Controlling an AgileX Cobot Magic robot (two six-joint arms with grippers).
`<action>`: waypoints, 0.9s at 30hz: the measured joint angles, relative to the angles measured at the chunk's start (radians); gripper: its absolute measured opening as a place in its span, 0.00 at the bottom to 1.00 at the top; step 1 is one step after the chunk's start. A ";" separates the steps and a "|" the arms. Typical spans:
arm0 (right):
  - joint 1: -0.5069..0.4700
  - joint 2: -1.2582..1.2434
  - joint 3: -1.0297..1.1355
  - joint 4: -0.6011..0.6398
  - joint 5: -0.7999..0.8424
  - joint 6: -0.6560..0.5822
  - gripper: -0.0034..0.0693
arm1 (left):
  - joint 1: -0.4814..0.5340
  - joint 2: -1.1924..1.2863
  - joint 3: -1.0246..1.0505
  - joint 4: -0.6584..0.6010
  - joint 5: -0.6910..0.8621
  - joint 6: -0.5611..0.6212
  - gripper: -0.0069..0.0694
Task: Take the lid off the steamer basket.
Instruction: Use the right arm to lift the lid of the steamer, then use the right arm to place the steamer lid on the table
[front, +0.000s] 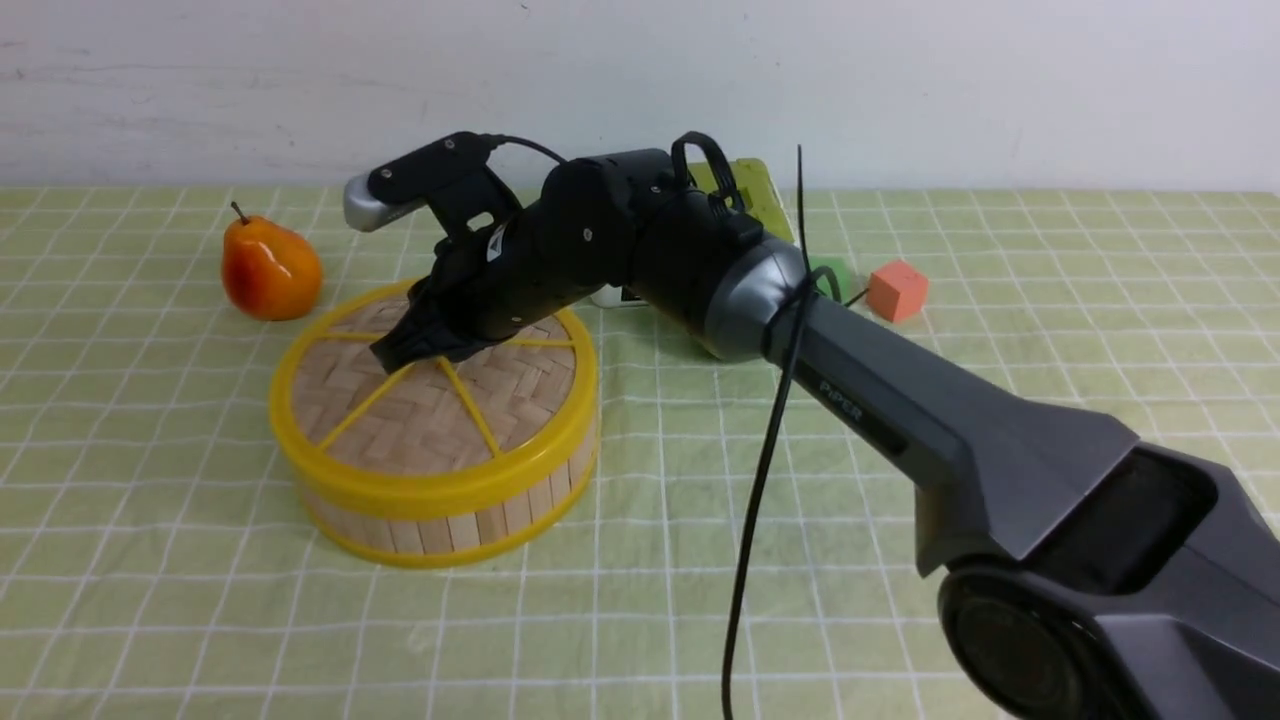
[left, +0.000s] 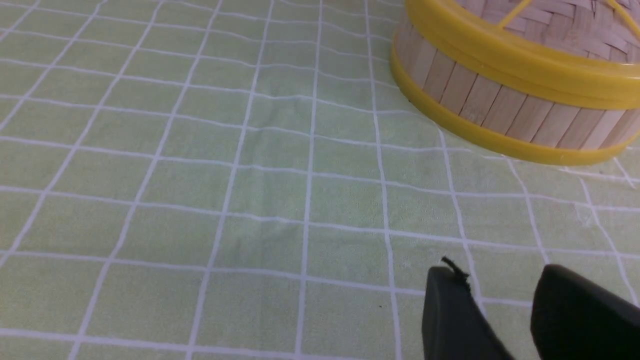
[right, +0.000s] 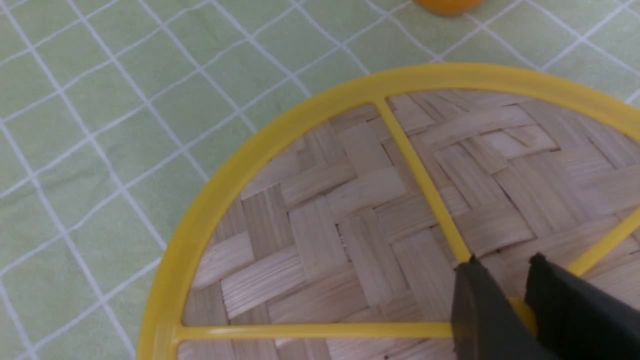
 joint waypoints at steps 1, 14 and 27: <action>0.000 -0.006 0.001 -0.005 0.010 -0.002 0.16 | 0.000 0.000 0.000 0.000 0.000 0.000 0.40; -0.044 -0.288 0.007 -0.016 0.146 -0.022 0.16 | 0.000 0.000 0.000 0.000 0.000 0.000 0.40; -0.331 -0.800 0.320 -0.026 0.476 -0.067 0.16 | 0.000 0.000 0.000 0.000 0.000 0.000 0.40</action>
